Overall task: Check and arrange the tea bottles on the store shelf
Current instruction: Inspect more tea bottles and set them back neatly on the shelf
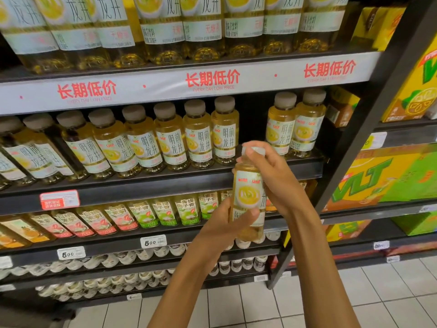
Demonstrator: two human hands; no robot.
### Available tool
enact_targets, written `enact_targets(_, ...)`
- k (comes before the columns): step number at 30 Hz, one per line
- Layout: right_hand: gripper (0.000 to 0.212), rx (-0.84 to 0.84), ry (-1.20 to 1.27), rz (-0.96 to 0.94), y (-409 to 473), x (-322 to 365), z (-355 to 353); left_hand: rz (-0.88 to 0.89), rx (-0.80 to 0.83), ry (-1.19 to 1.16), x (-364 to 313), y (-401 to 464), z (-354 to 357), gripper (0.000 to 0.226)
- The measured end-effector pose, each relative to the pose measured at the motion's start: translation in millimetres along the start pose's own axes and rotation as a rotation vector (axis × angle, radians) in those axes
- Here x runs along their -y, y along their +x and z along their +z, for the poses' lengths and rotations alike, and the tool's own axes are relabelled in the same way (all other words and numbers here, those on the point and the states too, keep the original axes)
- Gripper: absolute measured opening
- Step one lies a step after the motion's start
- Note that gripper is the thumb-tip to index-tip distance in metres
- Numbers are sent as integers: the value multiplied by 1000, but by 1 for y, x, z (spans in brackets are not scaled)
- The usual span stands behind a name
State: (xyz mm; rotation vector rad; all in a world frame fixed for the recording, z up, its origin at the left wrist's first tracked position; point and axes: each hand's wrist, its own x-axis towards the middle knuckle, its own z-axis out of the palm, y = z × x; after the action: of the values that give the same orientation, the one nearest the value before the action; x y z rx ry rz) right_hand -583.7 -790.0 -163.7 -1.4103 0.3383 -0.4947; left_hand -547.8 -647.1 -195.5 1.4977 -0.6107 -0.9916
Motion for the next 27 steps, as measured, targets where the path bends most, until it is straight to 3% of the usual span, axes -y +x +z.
enact_targets(7,31,124,-54,-298,-9,18,-2,276,-107,-29,5,23,0,63)
enact_targets(10,45,123,-20,-271,-9,23,-4,382,-179,-45,4,31,3,59)
enact_targets(15,42,126,-162,-283,-3,30,-3,456,-286,-106,2,52,6,51)
enact_targets(21,48,-19,-112,-373,7,27,-8,500,-381,48,0,75,10,58)
enact_targets(27,47,-196,-1,-402,22,17,-9,576,-658,298,2,93,19,63)
